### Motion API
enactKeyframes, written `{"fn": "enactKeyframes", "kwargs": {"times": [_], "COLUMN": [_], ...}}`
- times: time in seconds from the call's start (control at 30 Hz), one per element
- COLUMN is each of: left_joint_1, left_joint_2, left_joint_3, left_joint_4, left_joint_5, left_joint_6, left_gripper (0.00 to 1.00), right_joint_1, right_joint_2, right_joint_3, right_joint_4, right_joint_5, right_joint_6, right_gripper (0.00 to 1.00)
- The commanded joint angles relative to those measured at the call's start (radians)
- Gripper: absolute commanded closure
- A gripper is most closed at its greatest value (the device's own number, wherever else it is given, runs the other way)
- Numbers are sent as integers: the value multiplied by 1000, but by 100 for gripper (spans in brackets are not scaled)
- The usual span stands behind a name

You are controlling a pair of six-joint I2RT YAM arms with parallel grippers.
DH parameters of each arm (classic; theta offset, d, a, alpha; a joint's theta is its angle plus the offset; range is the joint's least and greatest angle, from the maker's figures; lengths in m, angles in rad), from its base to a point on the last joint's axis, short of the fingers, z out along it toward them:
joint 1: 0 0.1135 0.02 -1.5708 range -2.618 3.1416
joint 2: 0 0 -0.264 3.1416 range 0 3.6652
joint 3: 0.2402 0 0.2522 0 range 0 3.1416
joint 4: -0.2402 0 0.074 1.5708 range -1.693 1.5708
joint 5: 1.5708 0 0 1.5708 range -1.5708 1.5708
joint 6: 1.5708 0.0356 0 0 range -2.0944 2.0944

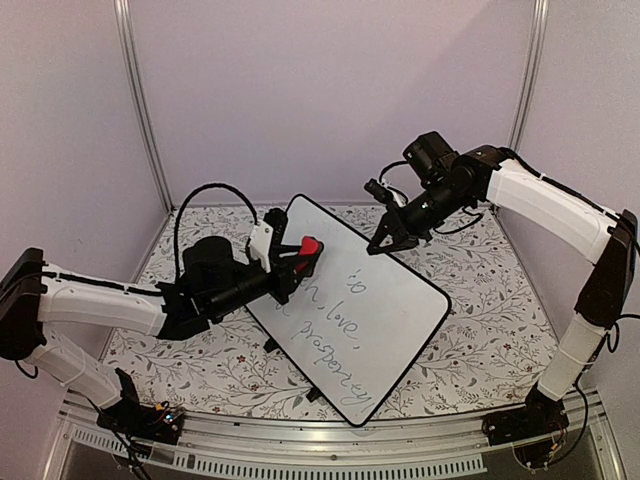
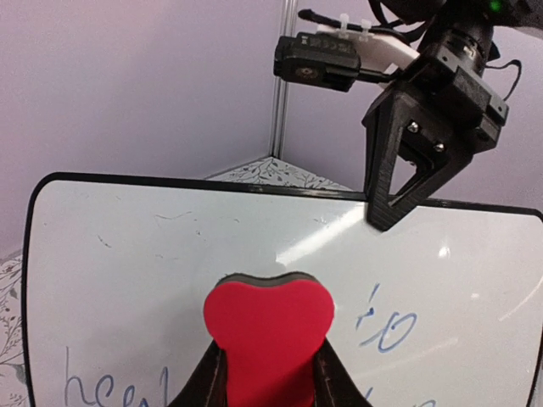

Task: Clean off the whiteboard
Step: Erase the center of the whiteboard.

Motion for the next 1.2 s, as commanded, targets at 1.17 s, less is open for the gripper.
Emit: {"fn": "enactKeyframes", "kwargs": {"times": [1.17], "left_joint_1": [-117], "left_joint_2": [393], "left_joint_3": [122], "left_joint_4": [478], "left_joint_5": [-126], "left_joint_6": [-8], "left_gripper": [100], "right_joint_1": [13], "right_joint_2": [-76], "right_joint_3": [-61], "right_joint_4": [118], "right_joint_5": [-13], "right_joint_6": [-17], "right_gripper": [100]}}
